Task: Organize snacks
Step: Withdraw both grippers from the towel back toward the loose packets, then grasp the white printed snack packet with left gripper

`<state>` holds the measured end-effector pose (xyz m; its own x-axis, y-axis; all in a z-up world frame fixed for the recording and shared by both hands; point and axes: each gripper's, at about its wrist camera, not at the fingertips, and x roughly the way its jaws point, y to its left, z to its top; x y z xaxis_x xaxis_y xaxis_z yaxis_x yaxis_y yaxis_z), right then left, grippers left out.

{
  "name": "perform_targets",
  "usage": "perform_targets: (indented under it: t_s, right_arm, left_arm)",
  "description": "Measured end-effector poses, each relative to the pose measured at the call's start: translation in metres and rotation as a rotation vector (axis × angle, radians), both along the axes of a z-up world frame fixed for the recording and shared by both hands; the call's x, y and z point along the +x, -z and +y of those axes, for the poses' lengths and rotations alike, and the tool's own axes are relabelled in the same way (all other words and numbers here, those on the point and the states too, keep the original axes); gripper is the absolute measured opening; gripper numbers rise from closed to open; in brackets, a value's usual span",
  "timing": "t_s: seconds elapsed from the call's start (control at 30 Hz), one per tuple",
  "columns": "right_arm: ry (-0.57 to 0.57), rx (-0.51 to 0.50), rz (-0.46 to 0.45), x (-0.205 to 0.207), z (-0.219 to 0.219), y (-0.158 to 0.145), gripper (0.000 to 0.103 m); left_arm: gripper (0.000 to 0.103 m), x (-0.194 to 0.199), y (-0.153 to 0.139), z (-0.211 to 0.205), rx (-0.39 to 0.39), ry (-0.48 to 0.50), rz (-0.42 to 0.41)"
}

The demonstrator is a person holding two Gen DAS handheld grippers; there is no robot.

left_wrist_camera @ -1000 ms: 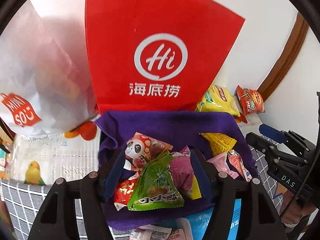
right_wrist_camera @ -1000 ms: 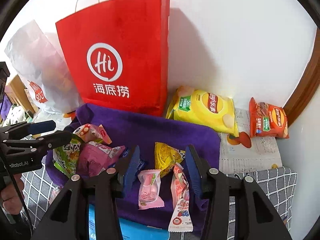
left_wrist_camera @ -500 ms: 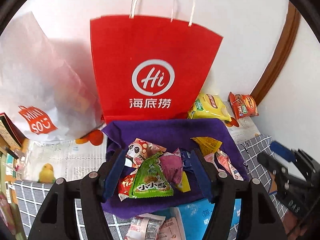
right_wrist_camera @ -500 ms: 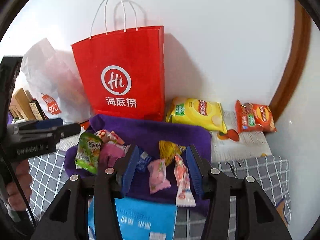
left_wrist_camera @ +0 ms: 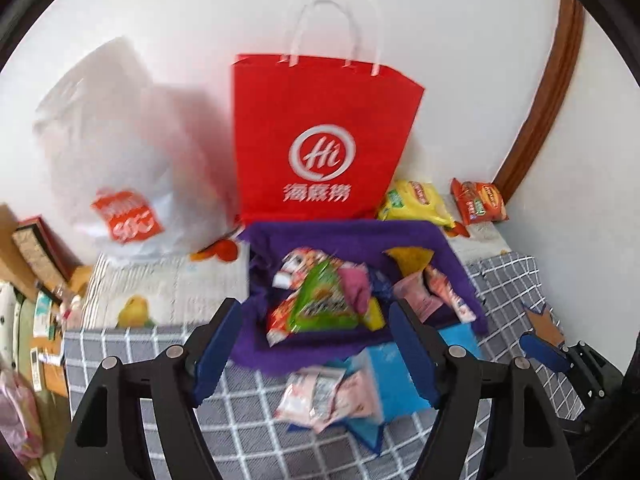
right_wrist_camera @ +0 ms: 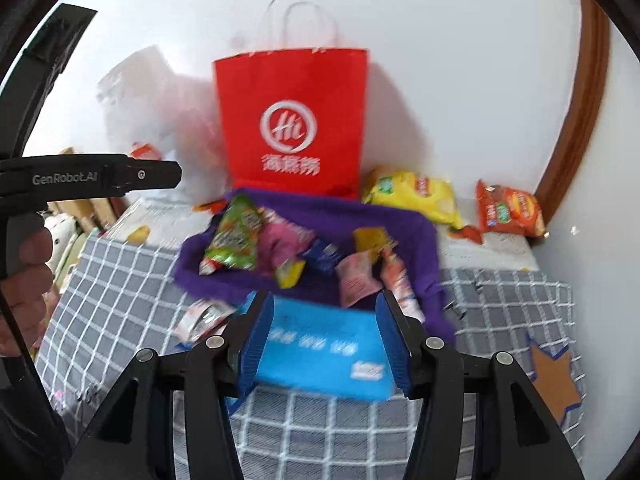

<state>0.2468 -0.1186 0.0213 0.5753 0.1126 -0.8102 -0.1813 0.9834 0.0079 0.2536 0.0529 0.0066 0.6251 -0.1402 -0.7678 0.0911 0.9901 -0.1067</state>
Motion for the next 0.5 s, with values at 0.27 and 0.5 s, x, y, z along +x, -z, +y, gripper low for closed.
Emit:
perform_targets:
  t_s: [0.27,0.5]
  right_arm:
    - [-0.060,0.009,0.038,-0.030,0.032,0.024,0.053]
    - [-0.039,0.018,0.080,-0.049,0.027,0.038,0.053]
  left_arm:
    - [0.074,-0.027,0.049,0.033,-0.054,-0.048,0.088]
    - [0.074,-0.023,0.100,0.022,-0.072,-0.012,0.173]
